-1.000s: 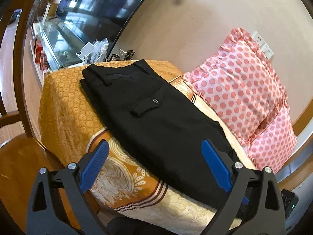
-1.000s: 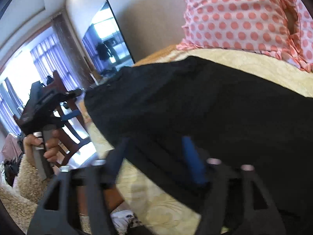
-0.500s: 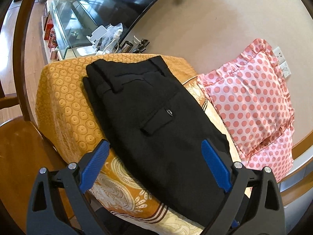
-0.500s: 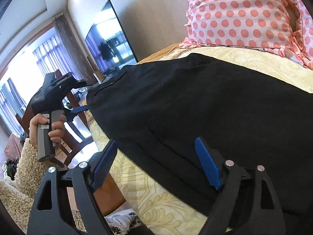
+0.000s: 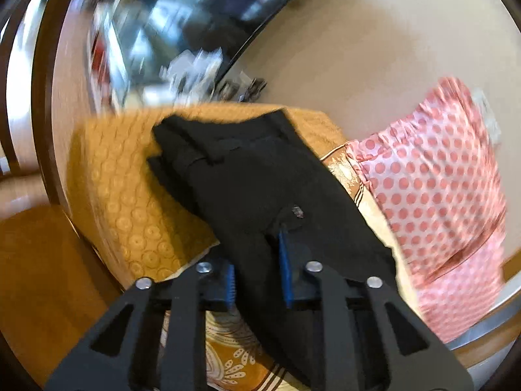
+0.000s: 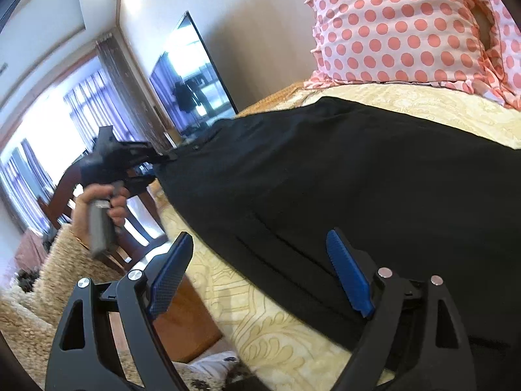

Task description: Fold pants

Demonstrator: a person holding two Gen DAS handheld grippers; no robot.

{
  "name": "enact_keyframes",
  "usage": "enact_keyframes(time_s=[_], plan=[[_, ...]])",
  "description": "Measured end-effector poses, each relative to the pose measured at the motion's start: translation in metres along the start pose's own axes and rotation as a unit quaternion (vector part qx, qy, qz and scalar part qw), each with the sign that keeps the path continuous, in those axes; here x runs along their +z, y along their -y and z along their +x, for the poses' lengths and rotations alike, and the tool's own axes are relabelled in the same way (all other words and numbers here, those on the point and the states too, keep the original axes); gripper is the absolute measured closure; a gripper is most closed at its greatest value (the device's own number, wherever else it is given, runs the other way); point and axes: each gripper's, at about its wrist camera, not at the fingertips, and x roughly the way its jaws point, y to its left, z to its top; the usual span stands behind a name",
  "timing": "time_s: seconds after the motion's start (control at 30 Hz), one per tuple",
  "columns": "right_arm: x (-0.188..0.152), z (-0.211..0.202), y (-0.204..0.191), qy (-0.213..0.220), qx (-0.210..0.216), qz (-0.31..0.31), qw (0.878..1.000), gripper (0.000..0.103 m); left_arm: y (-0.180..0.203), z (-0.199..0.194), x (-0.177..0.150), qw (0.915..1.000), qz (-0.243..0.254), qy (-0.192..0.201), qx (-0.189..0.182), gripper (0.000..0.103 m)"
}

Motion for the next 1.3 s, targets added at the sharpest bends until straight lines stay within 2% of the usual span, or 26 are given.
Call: enact_keyframes(time_s=[0.07,0.13,0.23,0.3,0.37,0.4,0.43,0.47,0.5,0.53,0.6,0.63,0.73,0.83,0.9,0.93,0.97,1.07,1.17,1.3], plan=[[-0.002,-0.012,0.006,0.015,0.009,0.012,1.000,0.017,0.034,-0.015,-0.004,0.9965,0.074,0.036,0.015,0.086],[-0.005,-0.030,0.015,0.041,0.007,0.029,0.999,0.017,0.067,-0.028,-0.009,0.9901,0.127,0.059,0.006,0.087],[-0.011,-0.068,0.035,0.086,-0.010,0.065,0.994,0.017,0.131,-0.047,-0.027,0.9741,0.209,0.077,-0.039,0.088],[-0.018,-0.095,0.049,0.121,-0.030,0.087,0.988,0.017,0.178,-0.056,-0.053,0.9558,0.270,0.075,-0.089,0.088],[-0.027,-0.125,0.062,0.159,-0.055,0.110,0.980,0.017,0.223,-0.066,-0.090,0.9289,0.332,0.054,-0.154,0.091],[-0.032,-0.142,0.070,0.180,-0.072,0.124,0.973,0.017,0.240,-0.068,-0.108,0.9150,0.357,0.038,-0.183,0.097],[-0.038,-0.156,0.077,0.196,-0.086,0.137,0.967,0.017,0.255,-0.070,-0.128,0.8964,0.383,0.015,-0.223,0.103],[-0.043,-0.168,0.083,0.208,-0.102,0.149,0.961,0.017,0.272,-0.070,-0.157,0.8749,0.411,-0.017,-0.256,0.103],[-0.049,-0.181,0.090,0.219,-0.122,0.164,0.954,0.017,0.285,-0.069,-0.184,0.8550,0.441,-0.036,-0.270,0.103],[-0.055,-0.191,0.097,0.226,-0.138,0.179,0.948,0.017,0.296,-0.065,-0.220,0.8302,0.489,-0.043,-0.263,0.103],[-0.065,-0.204,0.108,0.235,-0.154,0.203,0.938,0.017,0.300,-0.053,-0.259,0.8074,0.531,-0.064,-0.249,0.103],[-0.070,-0.210,0.113,0.238,-0.158,0.212,0.934,0.017,0.297,-0.042,-0.275,0.8015,0.537,-0.097,-0.244,0.103],[-0.078,-0.216,0.119,0.236,-0.158,0.221,0.933,0.016,0.283,-0.027,-0.278,0.8097,0.515,-0.144,-0.242,0.103],[-0.058,-0.202,0.118,0.221,-0.119,0.211,0.945,0.016,0.262,-0.034,-0.252,0.8342,0.460,-0.154,-0.262,0.103],[-0.036,-0.184,0.117,0.199,-0.075,0.215,0.953,0.016,0.246,-0.040,-0.224,0.8602,0.419,-0.133,-0.259,0.101],[-0.022,-0.171,0.120,0.180,-0.052,0.224,0.956,0.016,0.239,-0.044,-0.218,0.8689,0.407,-0.124,-0.253,0.093],[-0.015,-0.163,0.121,0.168,-0.040,0.235,0.957,0.016,0.228,-0.047,-0.205,0.8820,0.389,-0.112,-0.241,0.077],[0.012,-0.125,0.139,0.117,-0.007,0.303,0.946,0.017,0.204,-0.047,-0.177,0.9134,0.337,-0.092,-0.209,0.063],[0.039,-0.080,0.159,0.057,-0.023,0.351,0.934,0.018,0.183,-0.049,-0.162,0.9262,0.312,-0.092,-0.191,0.057],[0.053,-0.042,0.162,0.025,-0.053,0.353,0.934,0.028,0.171,-0.052,-0.156,0.9297,0.309,-0.084,-0.181,0.050]])
